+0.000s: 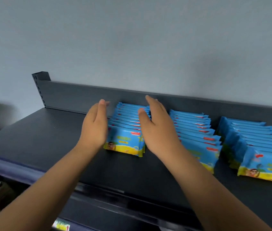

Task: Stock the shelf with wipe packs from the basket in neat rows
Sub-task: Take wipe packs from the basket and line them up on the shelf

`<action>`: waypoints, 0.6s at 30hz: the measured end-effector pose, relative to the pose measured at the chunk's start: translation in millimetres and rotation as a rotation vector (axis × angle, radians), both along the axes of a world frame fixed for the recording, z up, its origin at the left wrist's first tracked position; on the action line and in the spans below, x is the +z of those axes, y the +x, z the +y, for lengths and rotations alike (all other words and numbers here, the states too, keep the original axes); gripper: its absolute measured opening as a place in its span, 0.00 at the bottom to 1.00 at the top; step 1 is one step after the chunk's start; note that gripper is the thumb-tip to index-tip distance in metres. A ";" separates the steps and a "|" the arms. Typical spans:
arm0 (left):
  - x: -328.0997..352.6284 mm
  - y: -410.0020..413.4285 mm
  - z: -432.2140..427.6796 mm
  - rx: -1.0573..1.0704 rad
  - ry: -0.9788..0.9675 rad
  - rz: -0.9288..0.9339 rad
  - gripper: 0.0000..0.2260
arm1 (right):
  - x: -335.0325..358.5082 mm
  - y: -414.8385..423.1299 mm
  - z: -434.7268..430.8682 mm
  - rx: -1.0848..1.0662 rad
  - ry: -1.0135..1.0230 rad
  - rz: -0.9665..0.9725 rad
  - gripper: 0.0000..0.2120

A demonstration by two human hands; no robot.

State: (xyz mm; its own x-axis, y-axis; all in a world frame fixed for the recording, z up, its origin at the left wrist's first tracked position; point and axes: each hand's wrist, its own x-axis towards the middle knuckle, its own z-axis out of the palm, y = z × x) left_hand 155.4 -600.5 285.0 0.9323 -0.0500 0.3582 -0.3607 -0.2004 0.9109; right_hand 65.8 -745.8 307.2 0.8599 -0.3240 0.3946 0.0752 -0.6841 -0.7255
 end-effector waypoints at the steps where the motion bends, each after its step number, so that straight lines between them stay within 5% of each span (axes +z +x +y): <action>1: -4.1 8.7 5.1 -0.020 -0.067 0.095 0.17 | -6.1 11.1 10.5 -0.042 0.122 -0.003 0.27; 5: -7.4 37.4 8.5 -0.140 -0.285 0.396 0.25 | -30.1 46.2 40.8 -0.269 0.542 -0.018 0.32; 8: -9.4 32.0 0.8 -0.326 -0.435 0.669 0.27 | -47.6 64.0 44.1 -0.397 0.824 -0.020 0.27; 9: -11.7 29.3 -1.1 -0.382 -0.444 0.718 0.28 | -57.2 70.8 38.8 -0.402 0.885 -0.027 0.33; 11: -18.4 31.8 -2.4 -0.411 -0.470 0.783 0.31 | -74.3 80.0 27.4 -0.412 0.971 -0.030 0.37; 14: -23.4 41.2 -1.9 -0.438 -0.504 0.814 0.32 | -66.4 70.7 33.9 -0.365 1.003 -0.049 0.23; 18: -23.8 46.7 1.0 -0.510 -0.497 0.803 0.27 | -62.7 70.0 36.5 -0.274 1.052 -0.055 0.18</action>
